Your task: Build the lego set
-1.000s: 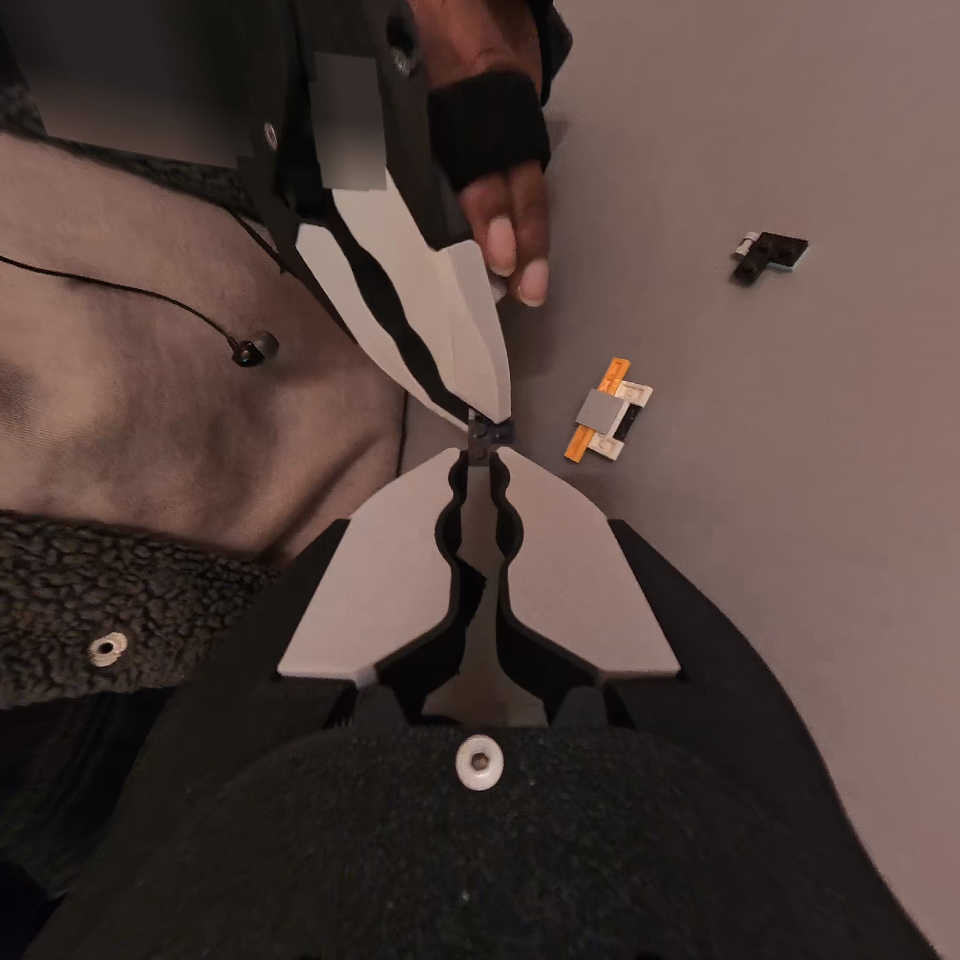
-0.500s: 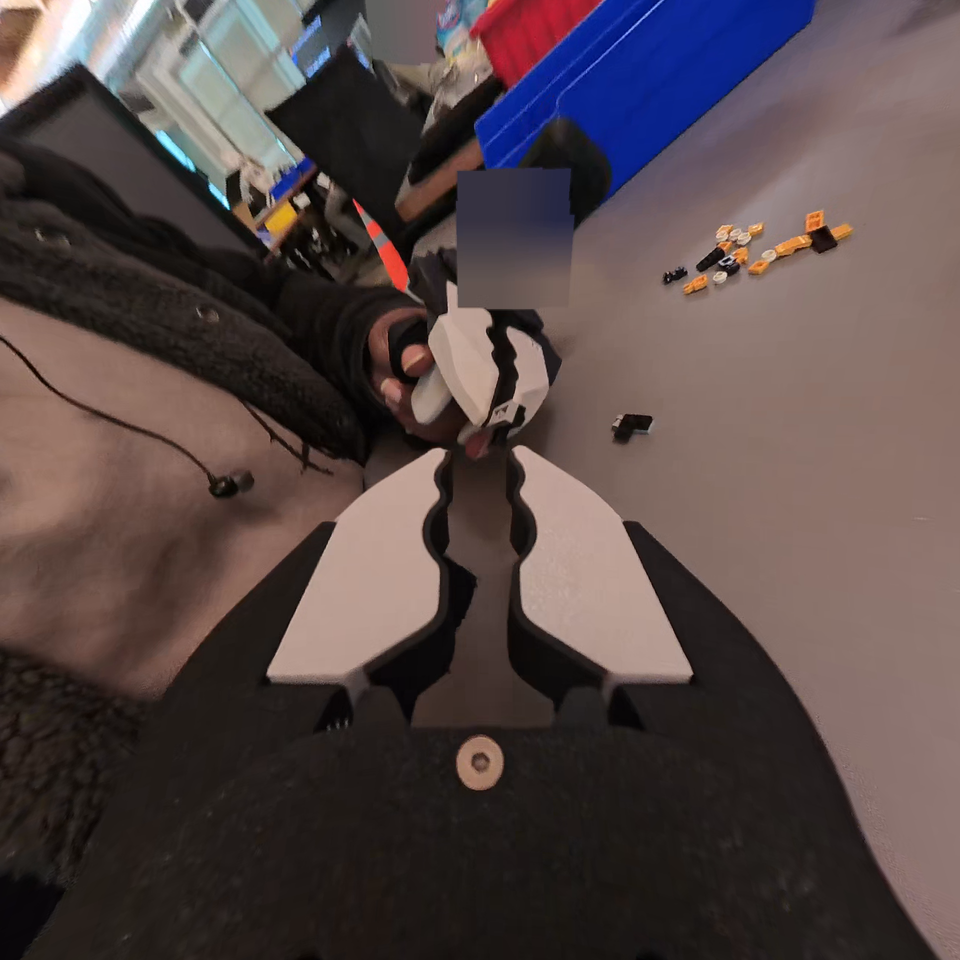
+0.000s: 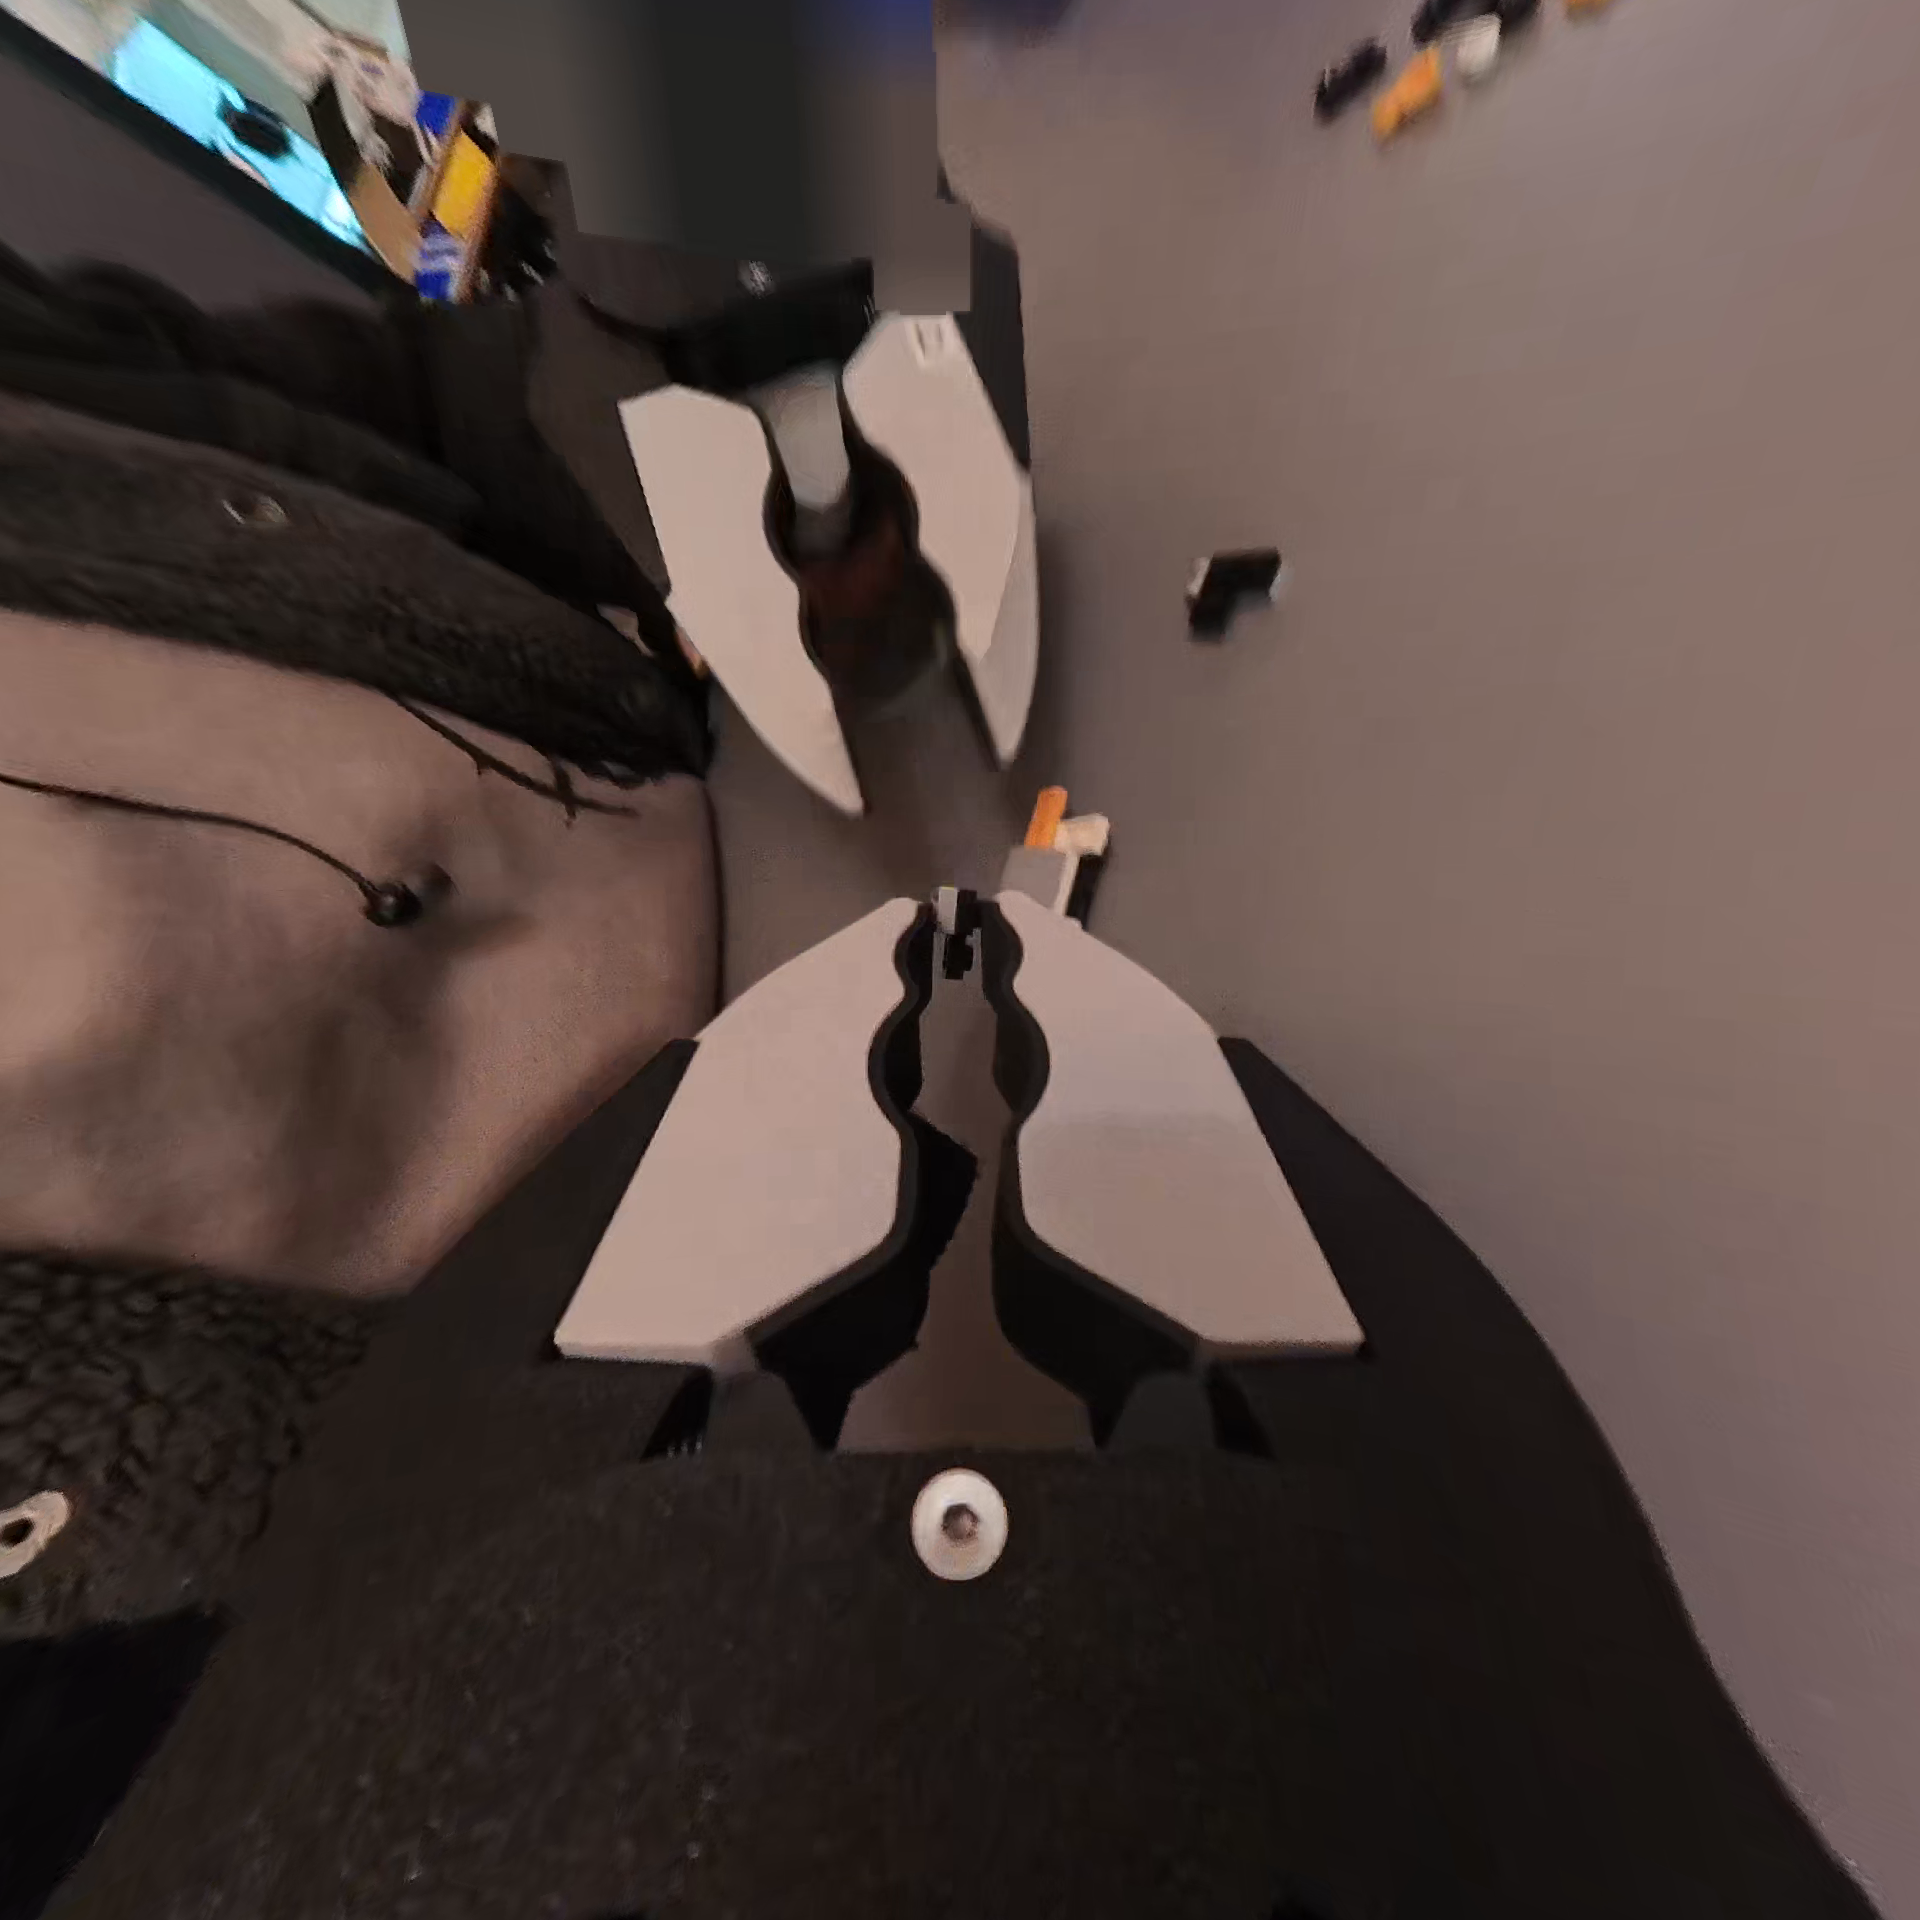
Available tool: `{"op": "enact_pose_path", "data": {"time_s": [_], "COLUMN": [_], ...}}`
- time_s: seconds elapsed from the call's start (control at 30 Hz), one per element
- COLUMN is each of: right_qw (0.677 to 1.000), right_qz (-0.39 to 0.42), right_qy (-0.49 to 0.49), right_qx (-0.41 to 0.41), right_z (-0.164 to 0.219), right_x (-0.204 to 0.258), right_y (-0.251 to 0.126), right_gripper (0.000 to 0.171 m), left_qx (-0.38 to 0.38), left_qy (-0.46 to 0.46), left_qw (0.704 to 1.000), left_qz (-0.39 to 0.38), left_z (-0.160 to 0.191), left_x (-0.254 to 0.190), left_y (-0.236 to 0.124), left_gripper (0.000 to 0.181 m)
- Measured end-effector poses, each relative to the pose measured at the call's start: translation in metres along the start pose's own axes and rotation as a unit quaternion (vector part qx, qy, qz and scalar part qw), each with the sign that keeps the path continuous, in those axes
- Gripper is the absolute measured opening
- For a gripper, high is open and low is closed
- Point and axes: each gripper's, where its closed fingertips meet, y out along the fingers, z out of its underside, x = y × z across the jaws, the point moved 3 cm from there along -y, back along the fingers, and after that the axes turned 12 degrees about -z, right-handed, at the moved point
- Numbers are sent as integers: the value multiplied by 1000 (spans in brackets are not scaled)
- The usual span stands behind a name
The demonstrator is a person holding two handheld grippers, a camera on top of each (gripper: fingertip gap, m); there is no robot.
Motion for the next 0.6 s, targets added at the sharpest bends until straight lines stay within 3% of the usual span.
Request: {"op": "enact_pose_path", "data": {"time_s": [0.1,0.2,0.47,0.6], "right_qw": [1000,999,998,998], "right_qz": [-3,-10,-1,12], "right_qy": [19,23,-19,-23], "right_qx": [19,26,56,62], "right_z": [8,11,19,19], "right_x": [-6,-9,-4,-4], "right_y": [5,8,12,17], "right_gripper": [9,9,9,9], "left_qx": [73,130,201,202], "left_qy": [146,174,245,253], "left_qw": [984,975,949,946], "left_qz": [-75,-47,-3,-8], "left_z": [8,13,18,22], "left_x": [19,24,15,11], "left_y": [4,16,31,32], "left_gripper": [37,47,35,29]}}
